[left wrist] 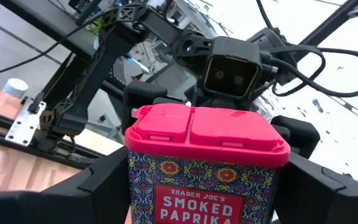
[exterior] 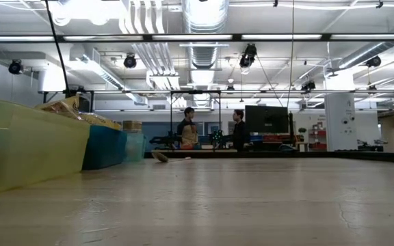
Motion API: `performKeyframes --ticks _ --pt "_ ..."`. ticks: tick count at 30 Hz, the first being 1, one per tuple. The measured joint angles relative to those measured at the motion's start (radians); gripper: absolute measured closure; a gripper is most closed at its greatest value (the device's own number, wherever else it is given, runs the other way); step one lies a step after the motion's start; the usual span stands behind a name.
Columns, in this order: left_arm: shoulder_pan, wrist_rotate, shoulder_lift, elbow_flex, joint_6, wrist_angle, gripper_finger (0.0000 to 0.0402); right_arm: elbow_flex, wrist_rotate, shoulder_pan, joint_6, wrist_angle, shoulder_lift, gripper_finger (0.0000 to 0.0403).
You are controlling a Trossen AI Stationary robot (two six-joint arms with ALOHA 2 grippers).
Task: Pick & Place Food Item
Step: Put the red seasoning can into the light blue bin
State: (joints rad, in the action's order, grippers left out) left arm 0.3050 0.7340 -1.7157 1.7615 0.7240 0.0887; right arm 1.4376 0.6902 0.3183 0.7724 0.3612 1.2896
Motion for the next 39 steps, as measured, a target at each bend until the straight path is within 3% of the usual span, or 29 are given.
performKeyframes --ticks 5,39 --pt "0.000 0.023 0.001 0.000 0.002 -0.008 0.0099 0.000 -0.111 -0.001 -0.037 -0.041 0.002 0.0140" --pt "0.020 0.030 0.004 0.001 0.006 -0.017 0.0101 0.000 -0.034 0.029 -0.020 -0.092 0.005 0.0140"
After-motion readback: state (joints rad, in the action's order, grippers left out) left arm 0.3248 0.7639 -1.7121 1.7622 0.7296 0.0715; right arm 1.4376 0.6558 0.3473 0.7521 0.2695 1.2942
